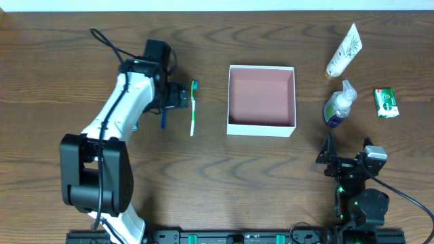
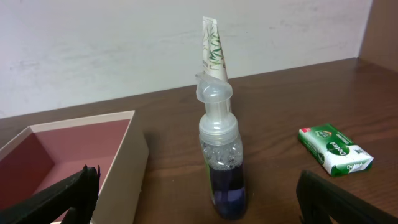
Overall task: Pack container
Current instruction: 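Move the left gripper over the Colgate toothpaste tube, then lower the left gripper and grasp the toothpaste tube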
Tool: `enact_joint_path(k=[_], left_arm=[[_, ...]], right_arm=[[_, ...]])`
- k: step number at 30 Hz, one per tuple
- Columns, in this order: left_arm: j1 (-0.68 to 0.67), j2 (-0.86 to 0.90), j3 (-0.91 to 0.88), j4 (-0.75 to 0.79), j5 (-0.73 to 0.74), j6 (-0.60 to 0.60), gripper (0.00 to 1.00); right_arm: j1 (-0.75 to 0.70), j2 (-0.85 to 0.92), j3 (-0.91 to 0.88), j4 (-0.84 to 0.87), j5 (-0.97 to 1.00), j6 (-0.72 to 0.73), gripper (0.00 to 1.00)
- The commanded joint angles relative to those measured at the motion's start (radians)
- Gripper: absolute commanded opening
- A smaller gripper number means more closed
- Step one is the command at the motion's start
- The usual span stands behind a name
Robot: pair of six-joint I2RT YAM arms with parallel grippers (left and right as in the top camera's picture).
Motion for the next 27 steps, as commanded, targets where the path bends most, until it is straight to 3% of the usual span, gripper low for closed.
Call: enact_joint_path(k=[1, 8, 16, 27], left_arm=[[0.066, 0.004, 0.018, -0.006, -0.04, 0.005, 0.98], [0.159, 0.015, 0.014, -0.006, -0.04, 0.082, 0.98], [0.174, 0.073, 0.014, 0.032, -0.039, 0.173, 0.98], [0.275, 0.154, 0.014, 0.078, -0.041, 0.172, 0.98]], right_arm=[[-0.01, -0.005, -0.003, -0.002, -0.004, -0.014, 0.99], [-0.01, -0.005, -0.003, -0.002, -0.004, -0.014, 0.99], [-0.01, -0.005, -0.003, -0.002, -0.004, -0.014, 0.99], [-0.01, -0.005, -0.003, -0.002, -0.004, -0.014, 0.99]])
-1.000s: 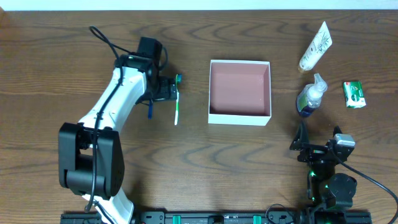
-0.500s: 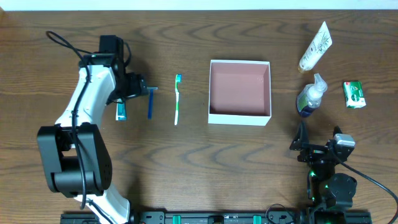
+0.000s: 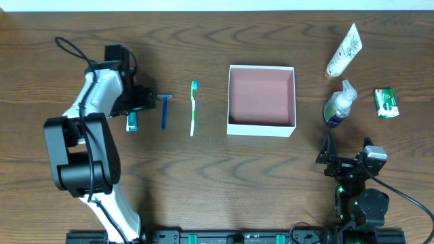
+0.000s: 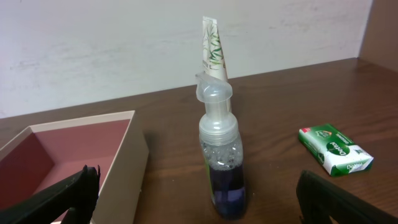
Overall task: Pack container
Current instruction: 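Lower the left gripper and grasp the toothpaste tube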
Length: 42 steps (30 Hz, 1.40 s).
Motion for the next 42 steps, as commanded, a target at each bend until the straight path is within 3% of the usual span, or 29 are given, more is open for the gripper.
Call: enact_joint_path(k=[1, 5, 9, 15, 42], left_arm=[[0.034, 0.006, 0.014, -0.006, -0.019, 0.013, 0.98], [0.042, 0.006, 0.014, -0.013, -0.011, 0.025, 0.98], [0.041, 0.006, 0.014, -0.005, 0.076, 0.124, 0.98], [0.04, 0.01, 0.014, 0.01, 0.078, 0.18, 0.98], [0.04, 0.059, 0.014, 0.039, 0.031, 0.178, 0.98]], right_arm=[[-0.01, -0.005, -0.003, -0.002, -0.004, -0.014, 0.99], [-0.01, -0.005, -0.003, -0.002, -0.004, -0.014, 0.99], [-0.01, -0.005, -0.003, -0.002, -0.004, -0.014, 0.99], [-0.01, -0.005, -0.003, -0.002, -0.004, -0.014, 0.99], [-0.01, -0.005, -0.003, -0.002, -0.004, -0.014, 0.99]])
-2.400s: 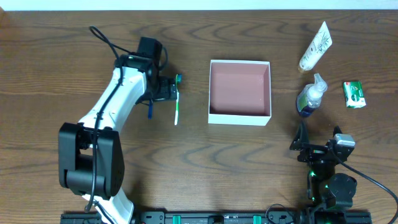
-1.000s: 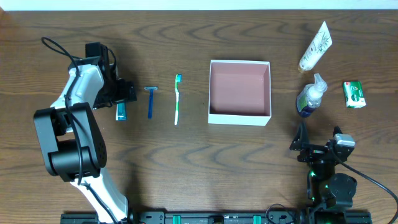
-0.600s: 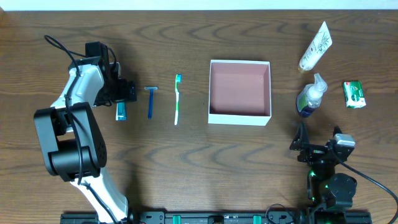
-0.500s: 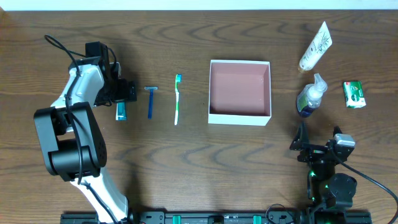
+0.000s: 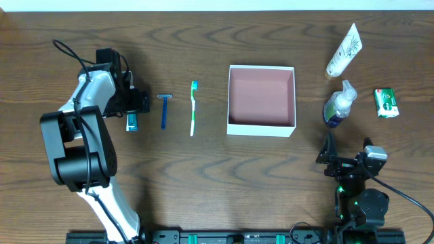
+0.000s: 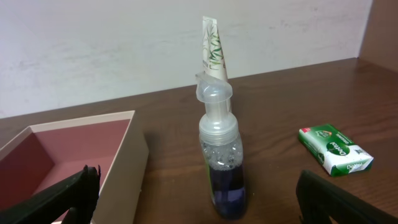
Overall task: Pack container
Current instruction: 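Lower the left gripper and grasp the toothpaste tube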
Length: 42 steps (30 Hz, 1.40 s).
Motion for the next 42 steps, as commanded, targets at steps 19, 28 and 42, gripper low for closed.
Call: enact_joint_path(k=[19, 28, 42], left_arm=[[-0.002, 0.044, 0.014, 0.002, -0.011, 0.013, 0.86], [-0.002, 0.037, 0.019, 0.008, -0.011, 0.005, 0.31], [-0.01, -0.158, 0.065, 0.011, 0.012, -0.06, 0.12]], right_arm=[[-0.01, -0.005, -0.003, -0.002, -0.004, -0.014, 0.99], [-0.01, -0.005, -0.003, -0.002, -0.004, -0.014, 0.99], [-0.01, -0.005, -0.003, -0.002, -0.004, -0.014, 0.99]])
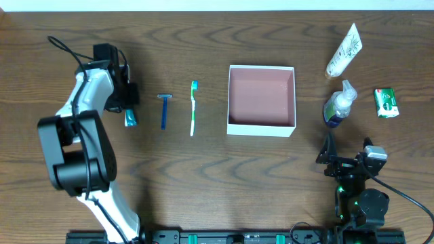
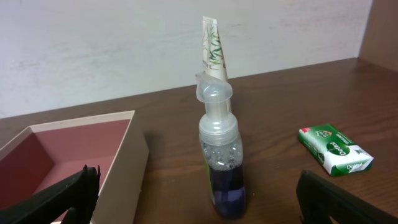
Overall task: Pack container
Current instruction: 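Lower the left gripper and grasp the toothpaste tube, then carry the toothpaste into the box and release it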
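An open white box with a pink inside [image 1: 262, 129] stands mid-table. To its left lie a green toothbrush [image 1: 193, 107], a blue razor [image 1: 163, 110] and a small teal item [image 1: 130, 119]. My left gripper [image 1: 129, 98] hovers just behind the teal item; its jaws are too dark to read. On the right are a clear pump bottle with purple liquid [image 2: 221, 168], a white tube [image 2: 213, 53] and a green soap pack [image 2: 336, 149]. My right gripper [image 2: 196, 202] rests open, short of the bottle, holding nothing.
The left arm's cable [image 1: 68, 51] loops over the far left of the table. The box's near wall [image 2: 121, 168] stands left of the bottle. A pale wall [image 2: 124, 43] closes the table's far side.
My left gripper has shifted slightly left and back, and now sits directly behind the teal item, which lies slightly turned. The right arm and the other objects are unchanged.
My left gripper first hung beside the toothbrush, over the razor. It then stood left of the razor near the teal item, then closer to that item, and now right behind it. The right arm stayed parked and open throughout.
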Tool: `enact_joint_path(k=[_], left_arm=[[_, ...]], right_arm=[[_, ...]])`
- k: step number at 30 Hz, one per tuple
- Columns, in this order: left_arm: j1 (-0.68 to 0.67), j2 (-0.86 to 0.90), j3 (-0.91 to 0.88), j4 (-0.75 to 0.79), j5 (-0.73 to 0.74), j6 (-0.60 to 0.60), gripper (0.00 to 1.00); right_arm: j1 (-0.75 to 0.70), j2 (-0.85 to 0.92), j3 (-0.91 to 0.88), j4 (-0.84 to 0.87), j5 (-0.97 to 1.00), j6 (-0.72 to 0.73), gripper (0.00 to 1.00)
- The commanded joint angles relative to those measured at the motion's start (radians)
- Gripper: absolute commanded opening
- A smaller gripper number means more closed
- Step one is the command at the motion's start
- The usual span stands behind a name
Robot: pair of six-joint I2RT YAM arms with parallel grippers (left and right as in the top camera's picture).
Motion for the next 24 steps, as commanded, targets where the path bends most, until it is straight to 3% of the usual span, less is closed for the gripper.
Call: enact_joint_path(k=[1, 7, 11, 19, 24], left_arm=[[-0.01, -0.116, 0.043, 0.006, 0.034, -0.036, 0.12], [-0.094, -0.302, 0.043, 0.036, 0.184, -0.133, 0.12], [-0.245, -0.431, 0.043, 0.053, 0.198, -0.198, 0.12], [-0.61, -0.469, 0.043, 0.088, 0.036, -0.441, 0.12], [-0.761, -0.414, 0.043, 0.112, -0.124, -0.513, 0.12]], right_arm=[[-0.01, -0.005, -0.003, -0.002, -0.004, -0.014, 0.99], [-0.01, -0.005, -0.003, -0.002, -0.004, -0.014, 0.99], [-0.01, -0.005, -0.003, -0.002, -0.004, -0.014, 0.99], [-0.01, -0.005, -0.003, -0.002, -0.004, -0.014, 0.99], [-0.01, -0.005, -0.003, -0.002, -0.003, -0.014, 0.99]])
